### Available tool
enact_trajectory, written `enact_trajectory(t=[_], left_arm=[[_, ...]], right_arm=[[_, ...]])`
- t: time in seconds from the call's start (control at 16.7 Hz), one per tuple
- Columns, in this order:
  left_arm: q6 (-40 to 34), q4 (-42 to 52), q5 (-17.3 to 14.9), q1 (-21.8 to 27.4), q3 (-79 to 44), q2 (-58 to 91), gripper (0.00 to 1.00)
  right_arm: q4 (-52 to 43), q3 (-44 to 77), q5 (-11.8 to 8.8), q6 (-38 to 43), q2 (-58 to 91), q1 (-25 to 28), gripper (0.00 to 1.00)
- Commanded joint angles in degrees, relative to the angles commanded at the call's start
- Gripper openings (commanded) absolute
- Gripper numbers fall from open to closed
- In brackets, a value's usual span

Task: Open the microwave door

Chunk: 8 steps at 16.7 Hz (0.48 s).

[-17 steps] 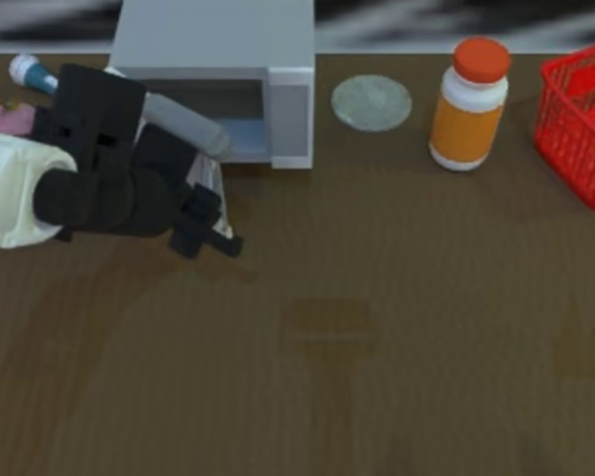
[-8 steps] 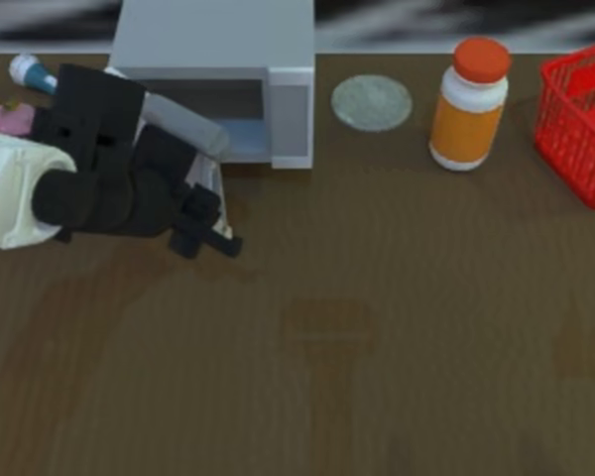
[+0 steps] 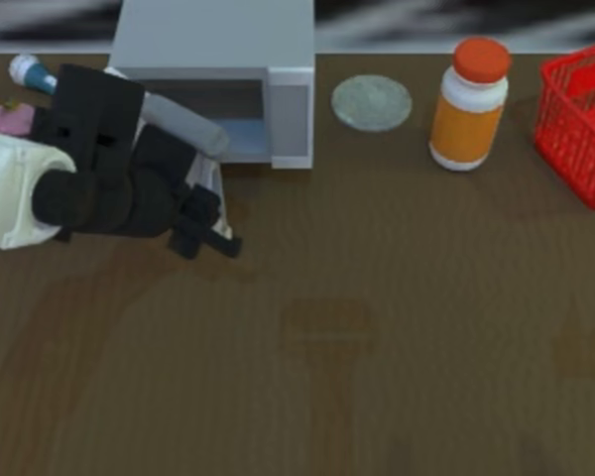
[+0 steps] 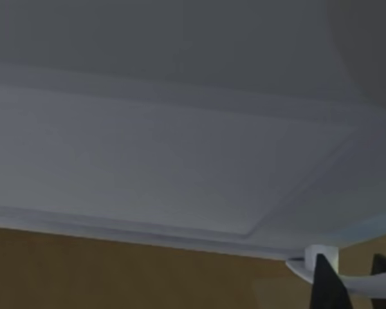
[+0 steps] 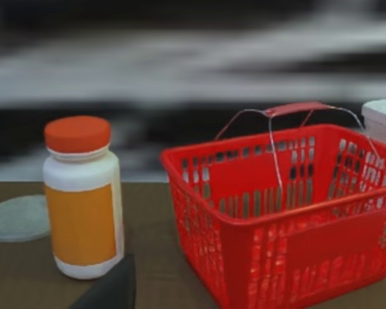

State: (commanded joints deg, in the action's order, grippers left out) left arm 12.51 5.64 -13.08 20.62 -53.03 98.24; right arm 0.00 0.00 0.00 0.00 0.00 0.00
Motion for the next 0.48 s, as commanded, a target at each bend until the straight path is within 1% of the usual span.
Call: enact_trajectory(t=[0.12,0.48], left_arm=[[0.66,0.26,-0.43,-0.37,0.20,-0.03,0.00],[5.02,1.24,-3.29,-2.58,0.82,-0.97,0.00]], right_arm=[[0.00,0.00,0.00,0.00,0.00,0.00,1.00],[0.00,0.00,0.00,0.00,0.00,0.00,1.00]])
